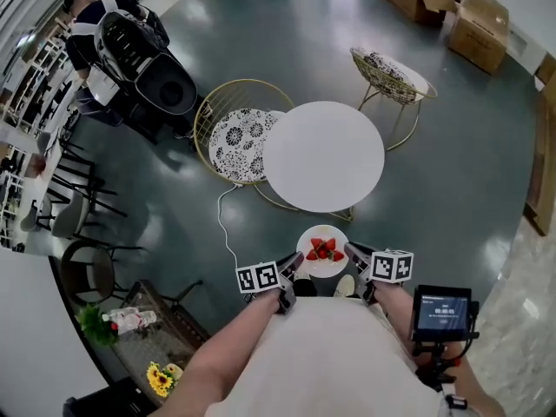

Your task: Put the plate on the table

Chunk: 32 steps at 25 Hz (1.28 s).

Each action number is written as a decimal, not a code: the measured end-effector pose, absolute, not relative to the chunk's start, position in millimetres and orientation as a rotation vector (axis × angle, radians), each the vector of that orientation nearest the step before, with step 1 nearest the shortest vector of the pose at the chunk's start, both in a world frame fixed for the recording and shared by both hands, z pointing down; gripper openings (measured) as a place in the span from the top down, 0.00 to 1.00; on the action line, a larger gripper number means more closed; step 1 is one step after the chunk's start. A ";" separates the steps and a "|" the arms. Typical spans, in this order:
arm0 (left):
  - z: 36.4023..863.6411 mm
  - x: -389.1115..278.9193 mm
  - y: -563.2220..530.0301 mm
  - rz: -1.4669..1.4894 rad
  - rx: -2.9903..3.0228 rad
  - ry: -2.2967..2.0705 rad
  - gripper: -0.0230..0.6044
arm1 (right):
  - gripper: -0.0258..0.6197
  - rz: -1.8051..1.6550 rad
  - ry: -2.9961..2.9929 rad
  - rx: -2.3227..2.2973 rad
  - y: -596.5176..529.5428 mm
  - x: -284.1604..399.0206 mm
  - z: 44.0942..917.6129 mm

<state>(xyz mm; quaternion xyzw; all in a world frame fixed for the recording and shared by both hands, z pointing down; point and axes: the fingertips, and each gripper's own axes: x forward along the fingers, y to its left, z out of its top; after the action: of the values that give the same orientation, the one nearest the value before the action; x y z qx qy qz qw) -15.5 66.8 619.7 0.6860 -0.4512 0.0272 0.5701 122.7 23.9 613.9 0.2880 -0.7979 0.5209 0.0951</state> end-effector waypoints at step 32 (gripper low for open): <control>611.9 -177.5 -50.2 0.073 1.692 -0.978 0.91 | 0.89 1.520 -2.344 1.031 -80.3 -37.9 599.1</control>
<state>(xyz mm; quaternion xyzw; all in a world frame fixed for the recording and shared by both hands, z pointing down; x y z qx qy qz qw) -177.5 -50.2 611.9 0.7176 -0.4146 0.0310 0.5587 -37.9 -80.3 599.1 0.3452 -0.7844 0.5088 0.0816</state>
